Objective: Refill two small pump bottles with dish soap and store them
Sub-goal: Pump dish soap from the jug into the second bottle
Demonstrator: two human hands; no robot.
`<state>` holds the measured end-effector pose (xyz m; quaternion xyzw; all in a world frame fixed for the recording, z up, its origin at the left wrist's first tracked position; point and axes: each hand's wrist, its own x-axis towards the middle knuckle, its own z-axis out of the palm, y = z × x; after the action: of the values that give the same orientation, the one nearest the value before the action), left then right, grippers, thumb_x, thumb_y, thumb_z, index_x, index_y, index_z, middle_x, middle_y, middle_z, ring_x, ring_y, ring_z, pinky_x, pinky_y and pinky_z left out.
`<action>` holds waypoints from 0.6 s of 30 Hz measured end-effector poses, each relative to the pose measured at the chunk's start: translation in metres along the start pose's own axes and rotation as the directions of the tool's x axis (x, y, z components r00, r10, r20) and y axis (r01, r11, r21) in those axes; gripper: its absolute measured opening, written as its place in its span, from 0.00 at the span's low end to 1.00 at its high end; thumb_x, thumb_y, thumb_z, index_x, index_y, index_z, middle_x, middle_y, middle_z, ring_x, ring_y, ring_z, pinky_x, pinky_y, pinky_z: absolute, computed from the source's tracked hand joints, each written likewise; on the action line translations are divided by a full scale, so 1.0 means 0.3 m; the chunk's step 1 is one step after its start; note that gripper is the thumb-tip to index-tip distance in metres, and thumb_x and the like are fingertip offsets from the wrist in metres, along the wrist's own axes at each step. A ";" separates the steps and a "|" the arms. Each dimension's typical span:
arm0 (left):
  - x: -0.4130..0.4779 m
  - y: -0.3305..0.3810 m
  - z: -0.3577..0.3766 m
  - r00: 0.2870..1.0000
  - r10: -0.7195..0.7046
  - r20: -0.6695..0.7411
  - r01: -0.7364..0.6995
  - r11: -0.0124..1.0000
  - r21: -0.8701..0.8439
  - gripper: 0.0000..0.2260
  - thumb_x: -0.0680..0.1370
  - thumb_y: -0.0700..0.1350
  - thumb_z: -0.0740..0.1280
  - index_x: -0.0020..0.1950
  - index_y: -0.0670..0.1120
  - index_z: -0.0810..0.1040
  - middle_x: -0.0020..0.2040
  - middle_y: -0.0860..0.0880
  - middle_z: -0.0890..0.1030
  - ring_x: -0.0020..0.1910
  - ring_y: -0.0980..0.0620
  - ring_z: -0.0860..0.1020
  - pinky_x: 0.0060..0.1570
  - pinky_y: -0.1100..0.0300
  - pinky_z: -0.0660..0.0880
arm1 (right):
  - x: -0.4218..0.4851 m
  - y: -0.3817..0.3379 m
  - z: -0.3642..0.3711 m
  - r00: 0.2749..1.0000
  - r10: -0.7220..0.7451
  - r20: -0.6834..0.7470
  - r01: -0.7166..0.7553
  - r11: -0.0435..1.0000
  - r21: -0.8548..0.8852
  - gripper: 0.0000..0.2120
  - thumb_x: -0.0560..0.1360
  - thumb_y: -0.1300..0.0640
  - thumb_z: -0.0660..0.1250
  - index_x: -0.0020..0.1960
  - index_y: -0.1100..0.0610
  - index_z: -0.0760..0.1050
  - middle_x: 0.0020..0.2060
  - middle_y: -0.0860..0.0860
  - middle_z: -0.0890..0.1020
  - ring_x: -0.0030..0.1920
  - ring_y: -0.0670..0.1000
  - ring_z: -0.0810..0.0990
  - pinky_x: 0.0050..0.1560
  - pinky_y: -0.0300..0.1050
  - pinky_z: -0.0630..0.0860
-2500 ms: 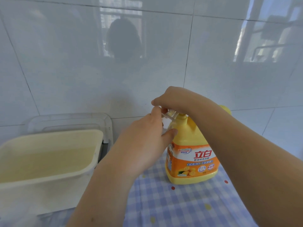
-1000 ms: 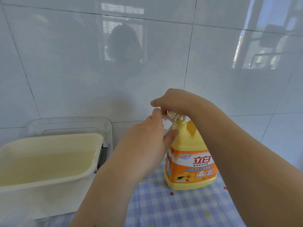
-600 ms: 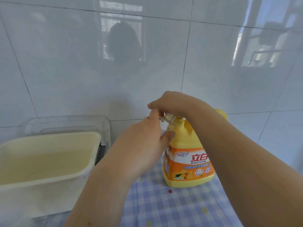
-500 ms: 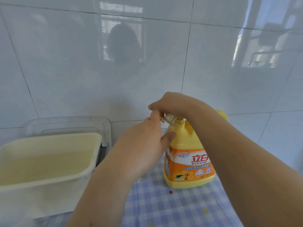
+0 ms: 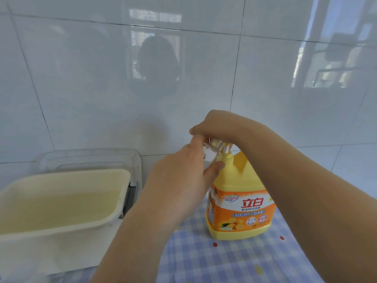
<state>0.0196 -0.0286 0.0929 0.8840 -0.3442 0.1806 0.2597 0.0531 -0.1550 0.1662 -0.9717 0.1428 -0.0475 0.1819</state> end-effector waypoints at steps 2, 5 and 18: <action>-0.001 0.003 0.002 1.000 -0.004 -0.011 0.004 1.000 -0.006 0.19 0.78 0.62 0.56 0.66 0.57 0.62 0.54 0.57 0.78 0.50 0.53 0.78 0.41 0.59 0.70 | -0.002 -0.004 -0.002 1.000 0.016 0.025 -0.015 1.000 -0.002 0.13 0.77 0.55 0.61 0.36 0.59 0.72 0.30 0.53 0.75 0.33 0.56 0.78 0.35 0.42 0.74; 0.000 0.006 0.006 1.000 -0.018 -0.005 0.018 1.000 -0.006 0.19 0.78 0.63 0.56 0.66 0.57 0.62 0.54 0.58 0.77 0.50 0.54 0.77 0.39 0.61 0.66 | -0.005 -0.008 -0.002 0.999 0.027 0.042 -0.027 1.000 -0.009 0.11 0.77 0.56 0.61 0.40 0.61 0.75 0.32 0.54 0.78 0.37 0.58 0.80 0.32 0.41 0.74; 0.002 0.003 0.015 0.998 -0.026 0.049 0.028 0.999 -0.045 0.18 0.79 0.61 0.56 0.66 0.55 0.62 0.57 0.56 0.77 0.53 0.53 0.77 0.42 0.60 0.69 | -0.008 0.006 0.004 1.000 0.001 0.025 -0.002 1.000 0.023 0.14 0.77 0.51 0.61 0.39 0.58 0.75 0.34 0.51 0.79 0.33 0.54 0.80 0.30 0.41 0.70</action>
<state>0.0202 -0.0322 0.0898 0.8865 -0.3423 0.1479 0.2739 0.0506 -0.1557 0.1643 -0.9700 0.1408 -0.0367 0.1950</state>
